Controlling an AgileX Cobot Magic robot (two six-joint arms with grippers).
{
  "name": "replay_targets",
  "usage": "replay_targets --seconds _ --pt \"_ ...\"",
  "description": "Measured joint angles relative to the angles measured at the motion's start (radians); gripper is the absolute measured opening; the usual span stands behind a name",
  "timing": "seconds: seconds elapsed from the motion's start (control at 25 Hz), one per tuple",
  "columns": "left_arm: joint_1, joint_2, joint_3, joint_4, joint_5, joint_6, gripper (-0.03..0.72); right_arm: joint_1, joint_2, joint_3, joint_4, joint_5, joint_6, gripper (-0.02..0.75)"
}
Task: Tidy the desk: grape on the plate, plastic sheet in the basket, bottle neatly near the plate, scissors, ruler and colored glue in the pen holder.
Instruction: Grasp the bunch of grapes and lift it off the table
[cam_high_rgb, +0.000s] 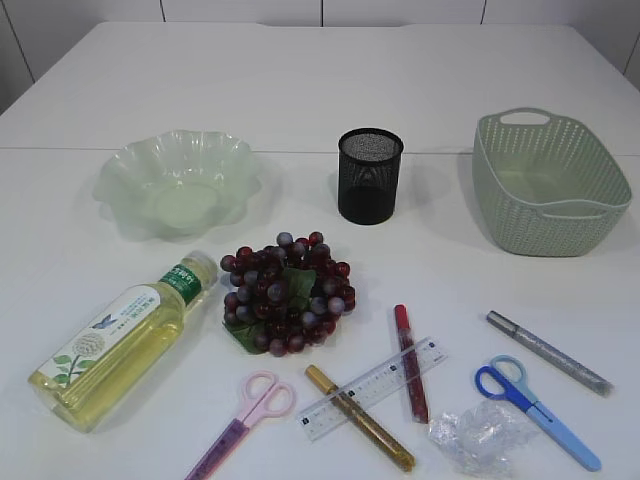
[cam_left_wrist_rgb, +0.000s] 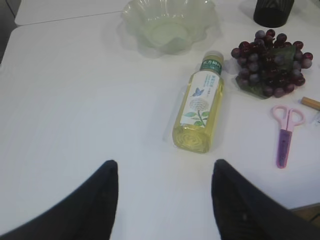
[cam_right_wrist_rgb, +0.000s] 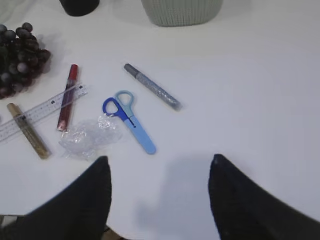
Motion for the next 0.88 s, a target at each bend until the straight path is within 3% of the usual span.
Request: replay_targets --seconds 0.16,0.44,0.72,0.88 --pt "0.0 0.143 -0.051 0.008 -0.002 -0.002 0.435 0.0 0.114 0.0 0.0 -0.004 0.064 0.508" --pt "0.0 0.51 -0.187 -0.024 -0.002 -0.023 0.436 0.0 0.313 -0.019 0.053 -0.008 0.121 0.513" --pt "-0.013 0.847 -0.412 -0.034 -0.011 -0.024 0.438 0.0 0.482 -0.091 0.116 -0.012 0.128 0.513" --pt "-0.041 1.032 -0.587 -0.034 -0.003 -0.013 0.479 0.0 0.554 -0.121 0.159 -0.014 0.128 0.513"
